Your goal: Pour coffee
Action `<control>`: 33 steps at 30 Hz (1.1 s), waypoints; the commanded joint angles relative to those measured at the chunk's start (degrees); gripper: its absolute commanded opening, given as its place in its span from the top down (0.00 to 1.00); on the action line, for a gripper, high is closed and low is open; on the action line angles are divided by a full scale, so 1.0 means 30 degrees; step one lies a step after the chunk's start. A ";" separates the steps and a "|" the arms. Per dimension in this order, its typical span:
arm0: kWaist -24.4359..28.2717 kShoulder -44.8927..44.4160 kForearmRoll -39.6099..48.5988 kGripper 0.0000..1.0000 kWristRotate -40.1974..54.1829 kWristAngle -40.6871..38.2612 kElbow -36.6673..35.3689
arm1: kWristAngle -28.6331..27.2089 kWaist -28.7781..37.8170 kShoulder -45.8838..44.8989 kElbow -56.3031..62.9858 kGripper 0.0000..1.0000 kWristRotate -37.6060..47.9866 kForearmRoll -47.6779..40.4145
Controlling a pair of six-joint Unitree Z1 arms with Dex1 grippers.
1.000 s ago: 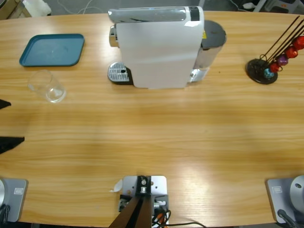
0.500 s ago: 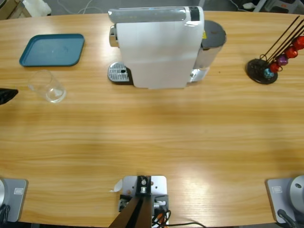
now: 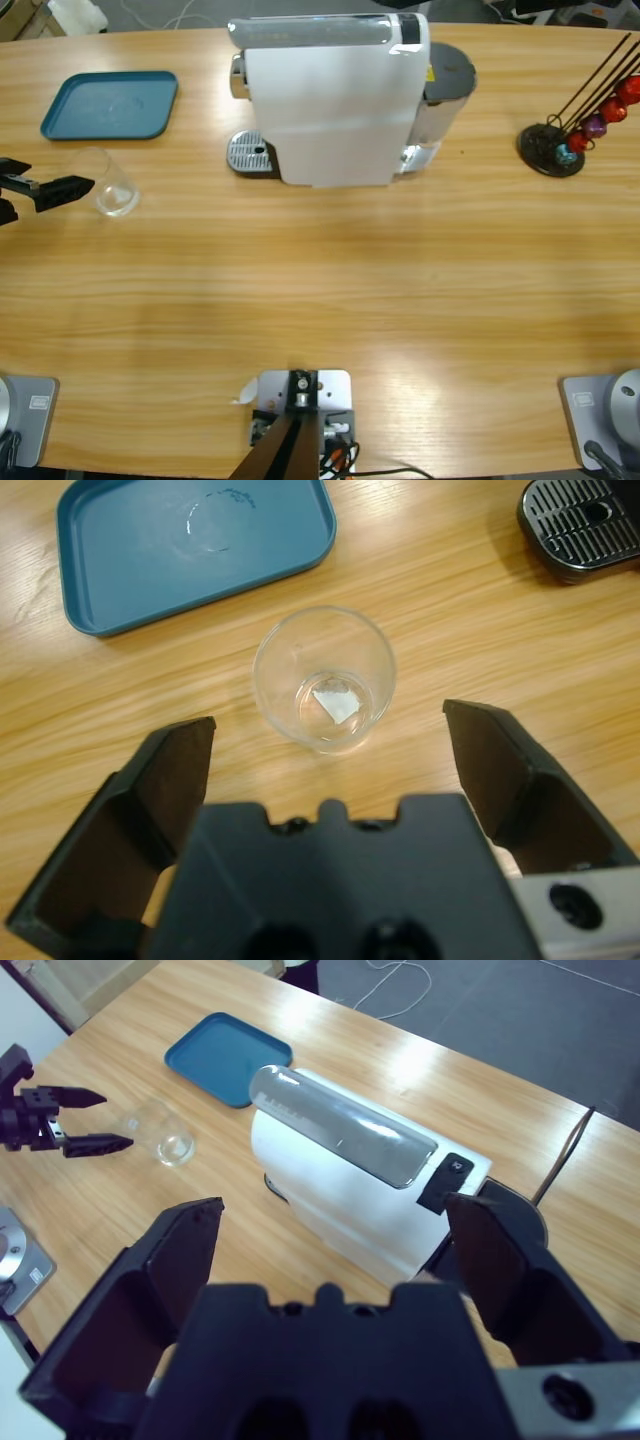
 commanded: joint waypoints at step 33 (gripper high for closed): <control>0.2008 0.5433 -0.3668 0.99 0.1625 -0.2191 0.0779 | 0.1790 -0.1356 0.1905 0.2276 0.00 0.1140 -0.2646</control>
